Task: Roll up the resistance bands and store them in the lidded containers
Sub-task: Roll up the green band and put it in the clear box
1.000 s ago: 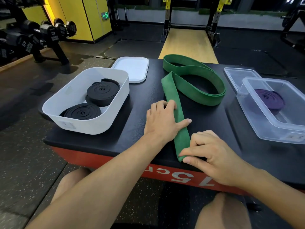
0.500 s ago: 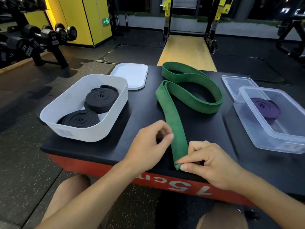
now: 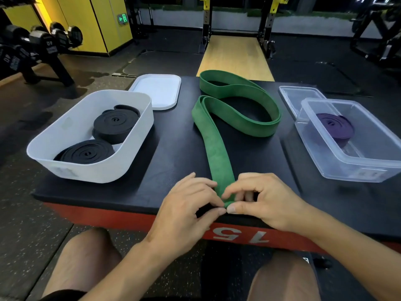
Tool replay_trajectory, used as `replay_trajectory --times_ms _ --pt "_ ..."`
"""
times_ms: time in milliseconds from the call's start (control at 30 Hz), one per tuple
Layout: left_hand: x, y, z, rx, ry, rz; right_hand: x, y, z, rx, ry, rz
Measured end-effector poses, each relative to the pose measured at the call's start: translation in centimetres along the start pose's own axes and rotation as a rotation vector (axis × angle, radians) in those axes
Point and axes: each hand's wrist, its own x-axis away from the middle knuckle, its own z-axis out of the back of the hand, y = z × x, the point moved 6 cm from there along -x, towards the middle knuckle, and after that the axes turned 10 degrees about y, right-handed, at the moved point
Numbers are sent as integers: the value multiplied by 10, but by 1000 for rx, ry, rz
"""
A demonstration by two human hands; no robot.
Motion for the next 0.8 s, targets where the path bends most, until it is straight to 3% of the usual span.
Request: replay_trajectory --times_ms 367,600,800 --pt "-3 -5 -4 124 -94 256 -2 4 -1 -37 -33 -59" --pt "-5 -5 -4 18 -78 181 -12 4 -1 -5 -63 -66" --pt "10 1 -5 -127 -41 -82 -7 6 -1 95 63 53"
